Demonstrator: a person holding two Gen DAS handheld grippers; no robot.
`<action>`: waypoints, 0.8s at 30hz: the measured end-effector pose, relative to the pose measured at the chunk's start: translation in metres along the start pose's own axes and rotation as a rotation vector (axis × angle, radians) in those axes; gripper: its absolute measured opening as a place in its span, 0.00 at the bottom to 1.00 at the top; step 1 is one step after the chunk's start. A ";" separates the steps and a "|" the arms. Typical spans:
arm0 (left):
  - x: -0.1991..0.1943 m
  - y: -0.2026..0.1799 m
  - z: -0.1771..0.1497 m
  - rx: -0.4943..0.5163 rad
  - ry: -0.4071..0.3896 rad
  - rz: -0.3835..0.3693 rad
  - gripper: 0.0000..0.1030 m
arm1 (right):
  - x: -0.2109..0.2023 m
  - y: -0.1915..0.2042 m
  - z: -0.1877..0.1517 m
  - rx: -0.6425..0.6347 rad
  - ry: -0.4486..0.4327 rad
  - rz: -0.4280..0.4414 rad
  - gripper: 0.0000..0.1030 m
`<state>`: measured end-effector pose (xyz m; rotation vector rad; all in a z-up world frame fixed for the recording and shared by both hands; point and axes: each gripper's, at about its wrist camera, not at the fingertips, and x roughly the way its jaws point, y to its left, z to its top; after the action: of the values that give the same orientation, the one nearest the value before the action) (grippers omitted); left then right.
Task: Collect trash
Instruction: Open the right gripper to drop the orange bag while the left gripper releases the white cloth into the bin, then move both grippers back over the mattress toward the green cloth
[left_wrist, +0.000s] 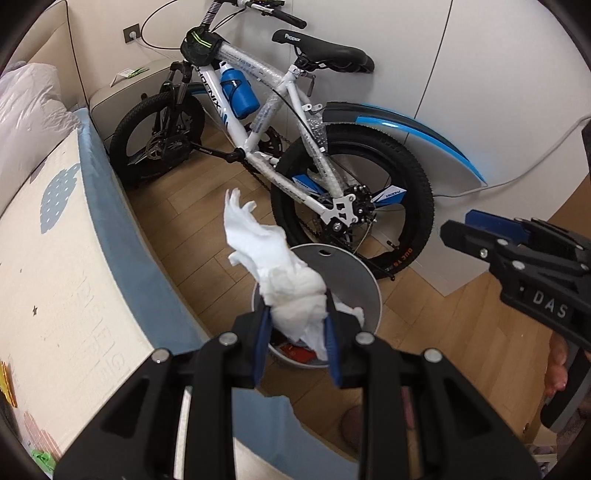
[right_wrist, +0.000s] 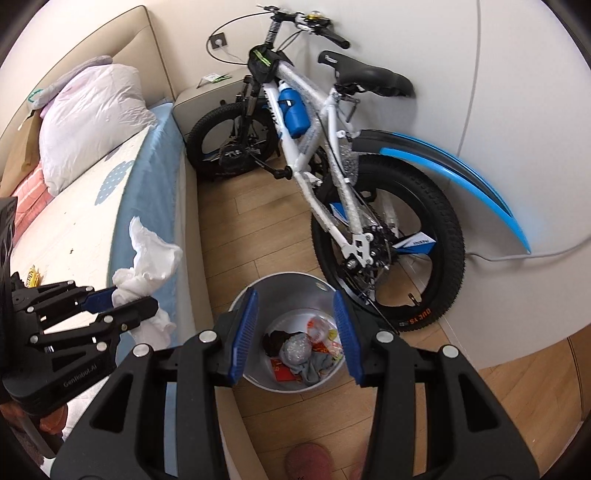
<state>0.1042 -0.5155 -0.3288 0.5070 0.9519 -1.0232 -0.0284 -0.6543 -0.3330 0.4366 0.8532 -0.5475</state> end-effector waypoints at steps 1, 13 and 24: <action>0.002 -0.003 0.003 0.004 -0.002 -0.009 0.25 | -0.001 -0.004 -0.002 0.006 0.000 -0.009 0.39; 0.026 -0.040 0.029 0.035 -0.019 -0.033 0.58 | -0.008 -0.036 -0.014 0.075 0.004 -0.040 0.39; 0.006 -0.028 0.020 0.004 -0.023 -0.019 0.63 | -0.034 -0.008 -0.012 0.040 -0.018 -0.029 0.39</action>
<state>0.0886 -0.5461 -0.3221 0.4894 0.9361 -1.0465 -0.0583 -0.6441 -0.3134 0.4554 0.8331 -0.5951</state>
